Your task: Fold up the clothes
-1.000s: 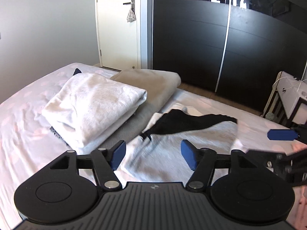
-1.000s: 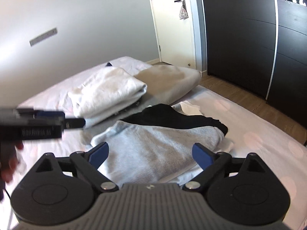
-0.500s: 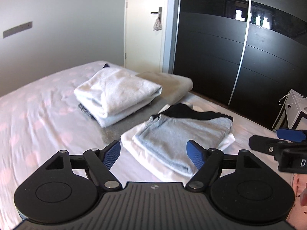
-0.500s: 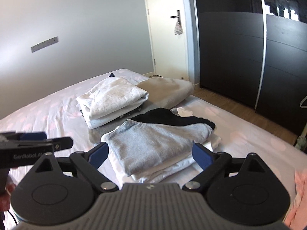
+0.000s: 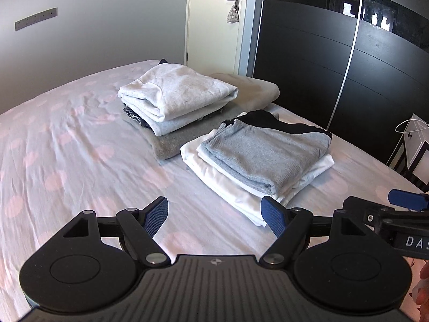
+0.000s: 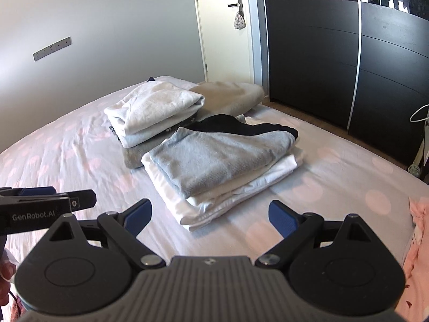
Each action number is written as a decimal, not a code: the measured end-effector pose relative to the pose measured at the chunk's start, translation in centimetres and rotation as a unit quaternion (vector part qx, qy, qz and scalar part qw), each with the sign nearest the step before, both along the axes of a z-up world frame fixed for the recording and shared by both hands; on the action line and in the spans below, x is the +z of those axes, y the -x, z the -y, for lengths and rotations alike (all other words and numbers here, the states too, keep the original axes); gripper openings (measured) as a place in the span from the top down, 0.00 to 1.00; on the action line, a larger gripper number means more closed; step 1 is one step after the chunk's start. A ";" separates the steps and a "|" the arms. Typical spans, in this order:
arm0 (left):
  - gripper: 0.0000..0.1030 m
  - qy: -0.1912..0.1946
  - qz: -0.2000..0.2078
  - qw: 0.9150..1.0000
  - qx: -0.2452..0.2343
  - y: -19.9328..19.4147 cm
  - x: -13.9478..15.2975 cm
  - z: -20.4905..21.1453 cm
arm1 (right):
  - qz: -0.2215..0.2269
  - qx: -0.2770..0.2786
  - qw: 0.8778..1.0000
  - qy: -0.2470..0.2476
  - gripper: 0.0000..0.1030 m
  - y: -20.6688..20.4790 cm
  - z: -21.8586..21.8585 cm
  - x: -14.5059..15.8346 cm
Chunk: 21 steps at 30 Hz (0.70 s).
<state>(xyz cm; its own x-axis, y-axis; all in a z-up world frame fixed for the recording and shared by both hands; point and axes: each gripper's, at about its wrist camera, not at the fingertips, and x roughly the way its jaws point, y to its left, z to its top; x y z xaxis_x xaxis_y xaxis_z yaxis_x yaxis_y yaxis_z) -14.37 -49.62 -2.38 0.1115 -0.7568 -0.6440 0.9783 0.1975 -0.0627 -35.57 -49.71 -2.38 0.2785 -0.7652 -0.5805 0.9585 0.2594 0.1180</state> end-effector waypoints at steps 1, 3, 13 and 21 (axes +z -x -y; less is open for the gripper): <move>0.27 0.002 -0.001 1.000 0.000 0.1 0.0 -0.1 | -0.002 0.000 1.000 0.000 0.08 0.0 -0.1 0.0; 0.27 0.006 -0.004 1.000 -0.002 0.3 0.1 -0.2 | -0.005 0.001 1.000 0.002 0.08 0.1 -0.2 0.1; 0.27 0.010 -0.001 1.000 -0.016 1.6 0.7 -0.3 | -0.001 0.001 1.000 0.016 0.08 0.6 -0.7 1.0; 0.27 0.009 -0.004 1.000 -0.026 2.1 0.8 -0.6 | 0.009 0.002 1.000 0.013 0.08 0.9 -1.1 0.9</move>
